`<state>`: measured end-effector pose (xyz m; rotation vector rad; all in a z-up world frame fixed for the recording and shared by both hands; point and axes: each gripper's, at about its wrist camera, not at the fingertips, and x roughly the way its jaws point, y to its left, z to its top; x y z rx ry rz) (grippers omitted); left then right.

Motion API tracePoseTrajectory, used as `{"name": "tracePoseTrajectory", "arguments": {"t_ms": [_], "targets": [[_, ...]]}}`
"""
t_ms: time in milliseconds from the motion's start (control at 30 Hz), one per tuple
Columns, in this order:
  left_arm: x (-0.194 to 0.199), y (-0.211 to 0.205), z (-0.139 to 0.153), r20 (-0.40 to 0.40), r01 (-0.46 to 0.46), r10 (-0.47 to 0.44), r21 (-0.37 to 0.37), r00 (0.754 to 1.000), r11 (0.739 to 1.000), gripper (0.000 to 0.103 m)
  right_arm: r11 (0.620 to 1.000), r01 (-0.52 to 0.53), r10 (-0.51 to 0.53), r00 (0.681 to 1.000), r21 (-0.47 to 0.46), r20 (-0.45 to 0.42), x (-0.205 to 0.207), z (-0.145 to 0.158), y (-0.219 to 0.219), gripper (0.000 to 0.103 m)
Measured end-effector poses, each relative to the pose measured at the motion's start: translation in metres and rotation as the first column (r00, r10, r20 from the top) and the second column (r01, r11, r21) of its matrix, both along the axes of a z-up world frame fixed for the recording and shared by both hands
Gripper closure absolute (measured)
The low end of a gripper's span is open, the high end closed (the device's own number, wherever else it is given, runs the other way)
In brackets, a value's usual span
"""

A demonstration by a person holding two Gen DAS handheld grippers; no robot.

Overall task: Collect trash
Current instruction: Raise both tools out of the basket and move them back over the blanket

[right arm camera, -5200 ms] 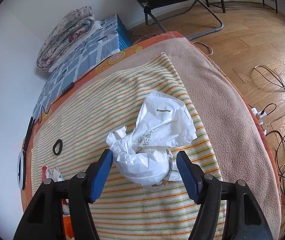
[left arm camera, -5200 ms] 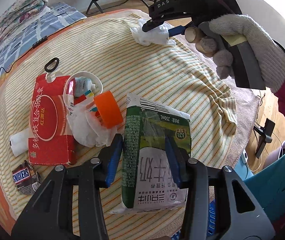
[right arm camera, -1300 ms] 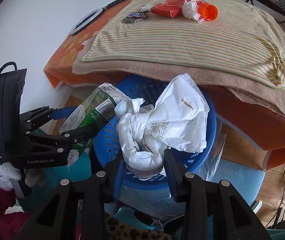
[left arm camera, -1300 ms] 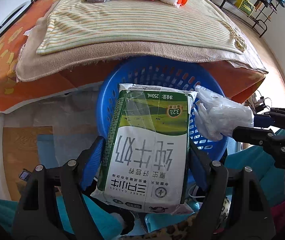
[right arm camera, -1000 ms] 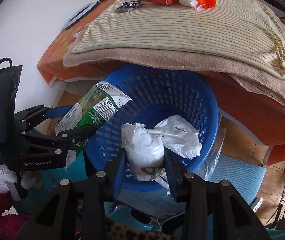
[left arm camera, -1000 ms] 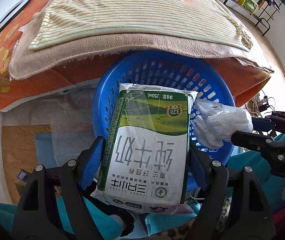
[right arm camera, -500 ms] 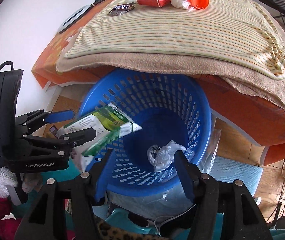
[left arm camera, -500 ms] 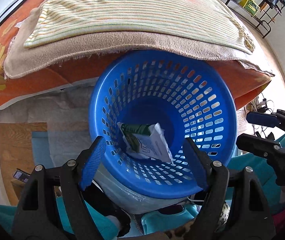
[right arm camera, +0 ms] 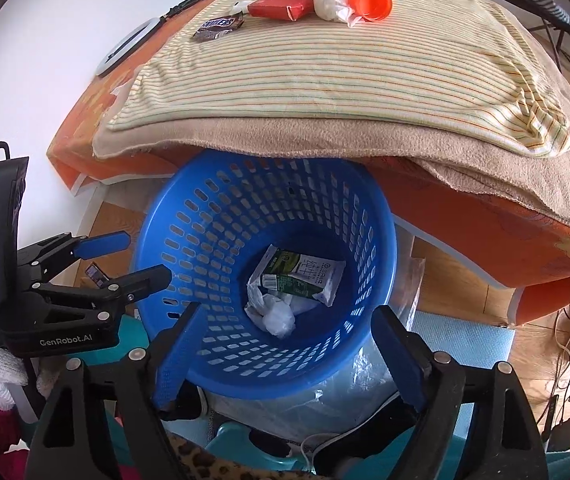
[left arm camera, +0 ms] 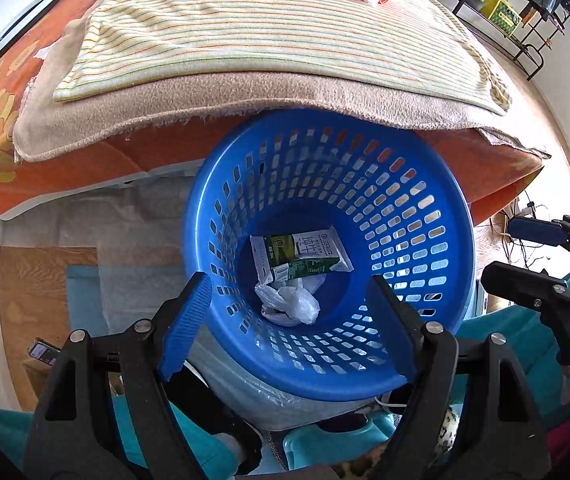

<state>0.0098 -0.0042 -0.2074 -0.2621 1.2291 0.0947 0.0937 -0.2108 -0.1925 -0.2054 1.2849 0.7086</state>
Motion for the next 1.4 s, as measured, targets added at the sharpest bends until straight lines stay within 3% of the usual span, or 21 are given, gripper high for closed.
{"name": "tracePoseTrajectory", "arguments": {"t_ms": [200,333,600,933,1400], "targets": [[0.002,0.003,0.013,0.027,-0.008,0.008,-0.011,1.000,1.000,0.022,0.999,0.007,-0.007,1.000,-0.053,0.014,0.005,0.002,0.003,0.012],[0.006,0.005,0.027,0.059,-0.008,0.009,-0.014,0.998,1.000,0.022,0.999,0.002,-0.001,1.000,-0.037,0.031,0.007,0.007,0.001,0.012],[0.020,0.013,0.049,0.108,-0.010,0.011,-0.005,0.994,1.000,0.022,1.000,-0.020,0.022,0.986,-0.015,0.168,0.011,0.032,0.001,0.017],[0.044,0.029,0.071,0.157,-0.008,0.003,0.027,0.988,1.000,0.022,1.000,0.026,-0.023,0.970,-0.008,0.241,0.041,0.057,-0.002,0.018],[0.117,0.072,0.108,0.224,0.029,-0.058,0.129,0.973,0.991,0.022,0.993,0.075,-0.094,0.972,0.093,0.217,0.107,0.079,-0.001,0.017]]}}
